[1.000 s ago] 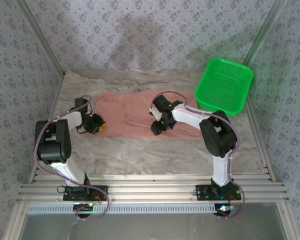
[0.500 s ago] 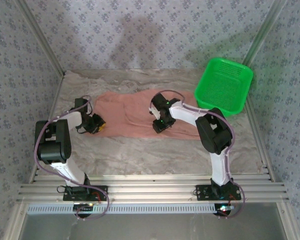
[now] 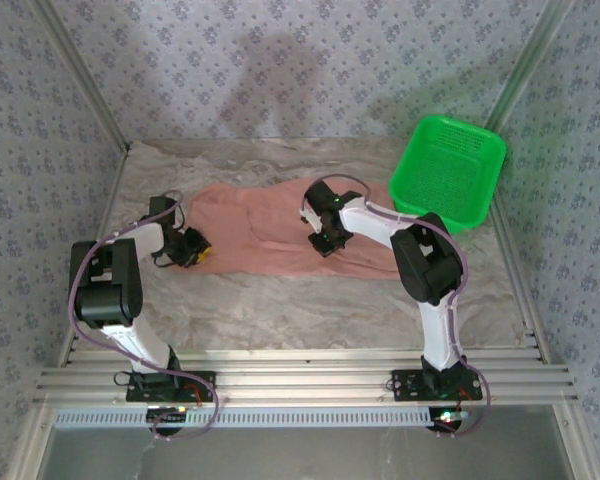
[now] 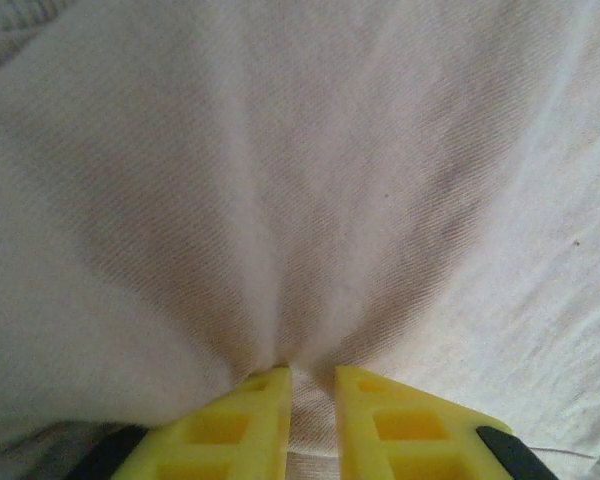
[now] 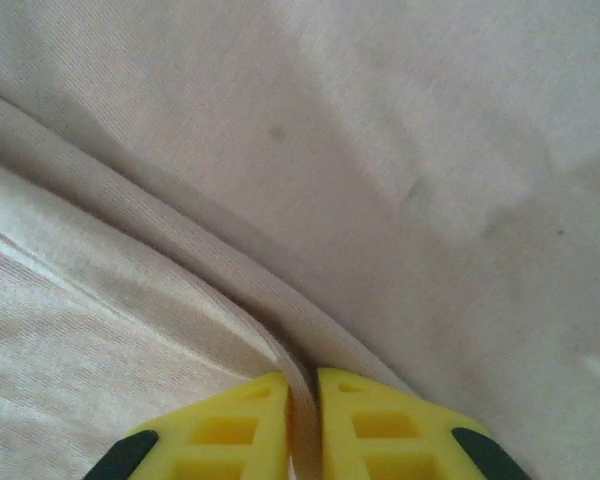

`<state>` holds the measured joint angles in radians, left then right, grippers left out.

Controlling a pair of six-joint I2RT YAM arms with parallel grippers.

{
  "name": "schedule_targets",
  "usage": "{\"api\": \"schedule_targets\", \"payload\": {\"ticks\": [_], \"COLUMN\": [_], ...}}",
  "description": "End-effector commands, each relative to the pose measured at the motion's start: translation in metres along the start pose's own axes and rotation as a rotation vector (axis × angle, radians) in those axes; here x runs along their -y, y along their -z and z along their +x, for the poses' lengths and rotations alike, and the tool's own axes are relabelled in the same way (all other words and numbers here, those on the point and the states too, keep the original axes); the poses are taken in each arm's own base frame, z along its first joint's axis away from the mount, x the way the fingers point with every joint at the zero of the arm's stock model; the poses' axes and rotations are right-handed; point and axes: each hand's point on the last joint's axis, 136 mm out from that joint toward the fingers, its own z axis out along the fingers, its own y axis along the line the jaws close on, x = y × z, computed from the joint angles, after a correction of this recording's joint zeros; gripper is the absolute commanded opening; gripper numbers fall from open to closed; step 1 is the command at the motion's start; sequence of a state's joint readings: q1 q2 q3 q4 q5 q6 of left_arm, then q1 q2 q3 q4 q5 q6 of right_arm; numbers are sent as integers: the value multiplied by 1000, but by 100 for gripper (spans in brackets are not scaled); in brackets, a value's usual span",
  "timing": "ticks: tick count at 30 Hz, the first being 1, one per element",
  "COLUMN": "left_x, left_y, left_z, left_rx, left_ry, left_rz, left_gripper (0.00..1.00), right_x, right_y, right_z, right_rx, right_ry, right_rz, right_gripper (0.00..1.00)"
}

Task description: Fold and stack the t-shirts

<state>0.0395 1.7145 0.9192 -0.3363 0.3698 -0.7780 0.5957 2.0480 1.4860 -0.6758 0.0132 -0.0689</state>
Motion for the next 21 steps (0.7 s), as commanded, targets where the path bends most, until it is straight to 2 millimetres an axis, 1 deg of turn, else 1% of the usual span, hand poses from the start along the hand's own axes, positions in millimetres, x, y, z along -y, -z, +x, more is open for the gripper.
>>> {"api": "schedule_targets", "payload": {"ticks": [1, 5, 9, 12, 14, 18, 19, 21], "left_x": [-22, -24, -25, -26, -26, -26, -26, -26], "left_y": [-2, -2, -2, -3, -3, -4, -3, -3], "left_z": [12, 14, 15, 15, 16, 17, 18, 18], "left_rx": [-37, -41, -44, -48, -52, -55, -55, -55], "left_ry": [9, 3, 1, -2, -3, -5, -5, -11], "left_rz": [-66, -72, -75, -77, -77, -77, -76, -77], "left_gripper": [19, 19, 19, 19, 19, 19, 19, 19], "right_x": [16, 26, 38, 44, 47, 58, 60, 67], "right_y": [4, 7, 6, 2, -1, 0, 4, 14], "right_z": [-7, -14, -18, -21, -24, -35, -39, -48], "right_rx": [-4, 4, -10, -26, -36, -29, -16, 21], "right_ry": [-2, 4, -11, -10, -12, -48, -60, -88], "right_rz": [55, 81, 99, 122, 132, 175, 180, 209], "right_gripper": [14, 14, 14, 15, 18, 20, 22, 34]}}
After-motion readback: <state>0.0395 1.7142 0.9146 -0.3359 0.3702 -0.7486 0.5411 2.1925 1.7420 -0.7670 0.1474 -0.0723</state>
